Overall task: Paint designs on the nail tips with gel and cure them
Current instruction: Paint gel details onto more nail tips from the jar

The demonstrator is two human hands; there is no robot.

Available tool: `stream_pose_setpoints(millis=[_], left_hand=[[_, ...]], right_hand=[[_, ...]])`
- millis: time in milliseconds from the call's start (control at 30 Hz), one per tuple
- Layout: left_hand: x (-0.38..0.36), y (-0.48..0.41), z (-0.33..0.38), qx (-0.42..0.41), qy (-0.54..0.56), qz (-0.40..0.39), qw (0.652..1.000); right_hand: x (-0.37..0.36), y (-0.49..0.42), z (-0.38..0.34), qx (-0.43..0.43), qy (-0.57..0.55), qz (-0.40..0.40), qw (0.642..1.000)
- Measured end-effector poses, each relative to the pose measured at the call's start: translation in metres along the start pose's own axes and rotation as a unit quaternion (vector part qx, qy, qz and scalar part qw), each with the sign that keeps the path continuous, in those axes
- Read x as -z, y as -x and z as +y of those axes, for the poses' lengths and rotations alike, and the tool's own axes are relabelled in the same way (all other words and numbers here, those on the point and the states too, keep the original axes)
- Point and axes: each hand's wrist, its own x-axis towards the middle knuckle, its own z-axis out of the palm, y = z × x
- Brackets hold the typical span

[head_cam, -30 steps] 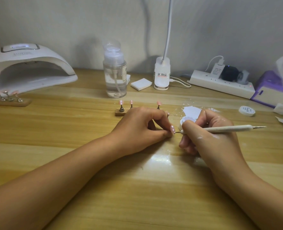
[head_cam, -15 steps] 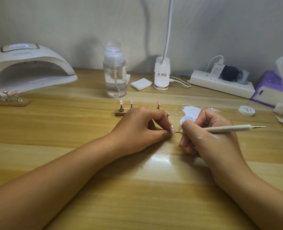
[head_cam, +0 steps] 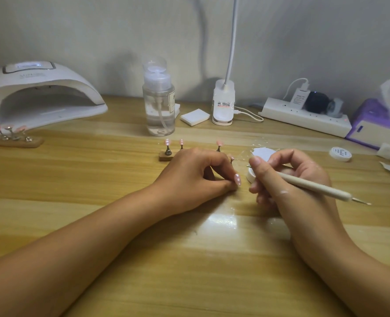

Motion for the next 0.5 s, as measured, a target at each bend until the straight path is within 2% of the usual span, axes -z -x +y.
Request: stream_pose_setpoints(millis=[500], left_hand=[[0.0004, 0.0001, 0.002, 0.007, -0.006, -0.008, 1.0]], right_hand=[[0.0013, -0.0025, 0.0058, -0.007, 0.062, -0.021, 0.998]])
